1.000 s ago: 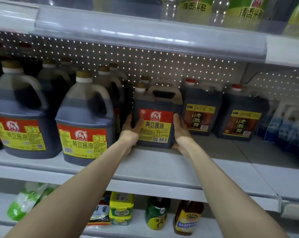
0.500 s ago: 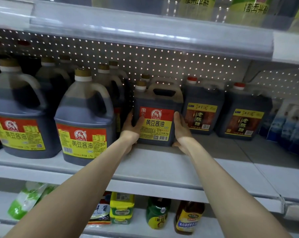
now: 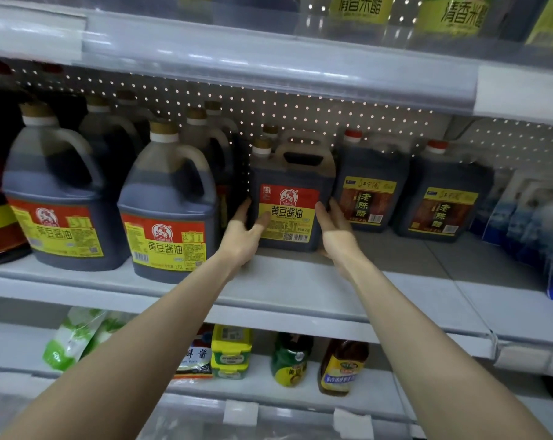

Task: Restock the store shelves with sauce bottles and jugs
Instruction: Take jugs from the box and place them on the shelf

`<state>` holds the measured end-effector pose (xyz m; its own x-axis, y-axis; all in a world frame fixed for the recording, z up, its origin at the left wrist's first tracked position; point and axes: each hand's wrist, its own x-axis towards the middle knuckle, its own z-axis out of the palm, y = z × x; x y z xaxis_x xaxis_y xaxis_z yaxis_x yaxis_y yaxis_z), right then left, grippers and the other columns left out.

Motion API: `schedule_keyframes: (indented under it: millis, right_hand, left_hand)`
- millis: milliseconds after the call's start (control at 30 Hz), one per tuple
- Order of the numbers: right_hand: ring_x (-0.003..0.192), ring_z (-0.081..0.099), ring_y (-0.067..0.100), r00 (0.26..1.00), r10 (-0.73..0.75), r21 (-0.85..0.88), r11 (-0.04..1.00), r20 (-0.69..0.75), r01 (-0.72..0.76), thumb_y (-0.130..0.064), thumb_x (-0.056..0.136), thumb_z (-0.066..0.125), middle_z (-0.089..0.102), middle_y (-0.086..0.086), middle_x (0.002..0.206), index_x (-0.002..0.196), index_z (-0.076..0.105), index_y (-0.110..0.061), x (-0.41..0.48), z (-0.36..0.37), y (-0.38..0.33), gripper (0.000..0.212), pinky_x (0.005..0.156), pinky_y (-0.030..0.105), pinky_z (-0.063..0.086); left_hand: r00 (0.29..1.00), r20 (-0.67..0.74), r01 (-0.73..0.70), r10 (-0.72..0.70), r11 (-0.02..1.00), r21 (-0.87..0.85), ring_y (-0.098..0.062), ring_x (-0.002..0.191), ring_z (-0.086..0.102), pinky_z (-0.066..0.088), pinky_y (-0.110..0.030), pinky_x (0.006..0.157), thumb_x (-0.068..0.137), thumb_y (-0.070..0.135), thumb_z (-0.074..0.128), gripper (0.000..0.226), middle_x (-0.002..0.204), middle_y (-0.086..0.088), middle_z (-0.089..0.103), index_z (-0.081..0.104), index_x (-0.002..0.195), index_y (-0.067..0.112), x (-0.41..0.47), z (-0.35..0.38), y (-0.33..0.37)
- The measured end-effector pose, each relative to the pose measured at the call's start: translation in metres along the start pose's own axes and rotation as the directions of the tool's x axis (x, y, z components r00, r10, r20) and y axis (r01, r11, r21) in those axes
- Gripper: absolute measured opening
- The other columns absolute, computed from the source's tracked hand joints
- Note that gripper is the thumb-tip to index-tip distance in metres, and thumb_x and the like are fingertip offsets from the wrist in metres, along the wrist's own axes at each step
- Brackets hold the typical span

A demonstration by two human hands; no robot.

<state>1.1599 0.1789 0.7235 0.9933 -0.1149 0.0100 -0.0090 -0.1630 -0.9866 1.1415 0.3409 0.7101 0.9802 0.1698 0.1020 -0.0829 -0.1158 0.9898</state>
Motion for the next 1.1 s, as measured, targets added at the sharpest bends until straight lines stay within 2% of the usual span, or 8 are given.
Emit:
schedule_keyframes:
  millis: [167,333,467,600,767,900,1000,1100]
  right_hand:
    - [0.131,0.043,0.018,0.997,-0.071,-0.029,0.997,0.006,0.071,-0.045,0.096,0.050,0.046,-0.004,0.145,0.148,0.032,-0.028,-0.036,-0.001,-0.006,0.058,0.111,0.044,0.036]
    - [0.122,0.051,0.014,0.995,-0.097,-0.028,0.995,0.011,0.097,-0.038,0.097,0.053,0.056,-0.008,0.119,0.141,0.043,-0.020,-0.082,0.010,-0.016,0.049,0.108,0.038,0.040]
    - [0.119,0.054,0.015,0.996,-0.088,-0.026,0.996,0.015,0.088,-0.038,0.094,0.056,0.057,-0.001,0.129,0.135,0.050,-0.020,-0.128,0.038,-0.021,0.045,0.104,0.035,0.042]
    - [0.101,0.062,0.011,0.996,-0.084,-0.017,0.996,0.022,0.084,-0.035,0.094,0.058,0.062,0.001,0.119,0.125,0.057,-0.018,-0.188,0.096,-0.019,0.035,0.089,0.026,0.047]
    - [0.094,0.064,0.011,0.999,-0.029,0.009,1.000,0.041,0.029,-0.035,0.094,0.059,0.067,-0.001,0.110,0.112,0.059,-0.023,-0.258,0.189,0.000,0.022,0.086,0.027,0.049]
    - [0.089,0.065,0.013,0.997,0.053,0.038,0.998,0.063,-0.055,-0.034,0.093,0.060,0.068,0.000,0.104,0.110,0.061,-0.021,-0.295,0.262,0.035,0.021,0.077,0.022,0.049]
    - [0.088,0.063,0.012,0.983,0.145,0.026,0.989,0.109,-0.148,-0.031,0.094,0.059,0.067,0.000,0.099,0.107,0.061,-0.020,-0.315,0.308,0.066,0.017,0.074,0.018,0.048]
    - [0.087,0.064,0.011,0.968,0.202,0.011,0.978,0.149,-0.206,-0.025,0.093,0.062,0.067,-0.004,0.094,0.104,0.063,-0.018,-0.326,0.350,0.108,0.014,0.083,0.022,0.050]
  left_hand:
    - [0.998,0.065,-0.017,0.016,1.000,0.003,-0.013,0.129,0.043,0.036,-0.023,0.100,0.097,0.029,0.054,0.061,0.141,-0.004,0.047,0.026,0.150,0.016,-0.037,-0.013,0.013]
    - [0.996,0.089,-0.011,0.008,0.999,0.030,-0.014,0.122,0.050,0.040,-0.027,0.097,0.094,0.037,0.055,0.062,0.136,-0.007,0.053,0.030,0.148,0.019,-0.078,-0.045,0.020]
    - [0.993,0.112,-0.037,0.031,0.998,0.048,-0.012,0.108,0.053,0.043,-0.029,0.093,0.094,0.036,0.056,0.060,0.123,-0.001,0.056,0.033,0.146,0.019,-0.116,-0.092,0.019]
    - [0.990,0.138,-0.017,0.009,0.998,0.055,-0.004,0.093,0.055,0.045,-0.028,0.083,0.093,0.037,0.057,0.059,0.116,0.002,0.059,0.036,0.145,0.019,-0.155,-0.163,0.000]
    - [0.990,0.137,0.023,-0.036,0.995,0.101,-0.002,0.090,0.057,0.043,-0.005,0.065,0.094,0.032,0.058,0.048,0.096,0.012,0.058,0.043,0.137,0.017,-0.199,-0.263,-0.039]
    - [0.985,0.104,0.124,-0.137,0.984,0.125,-0.004,0.086,0.057,0.045,-0.021,0.072,0.092,0.034,0.060,0.050,0.106,0.000,0.061,0.045,0.137,0.017,-0.220,-0.337,-0.091]
    - [0.964,0.091,0.237,-0.249,0.963,0.129,-0.004,0.089,0.059,0.048,-0.021,0.073,0.092,0.034,0.059,0.048,0.105,0.001,0.061,0.046,0.135,0.018,-0.236,-0.381,-0.135]
    - [0.946,0.044,0.311,-0.321,0.938,0.153,-0.009,0.087,0.058,0.047,-0.026,0.078,0.093,0.029,0.060,0.045,0.102,-0.001,0.061,0.048,0.134,0.013,-0.247,-0.415,-0.186]
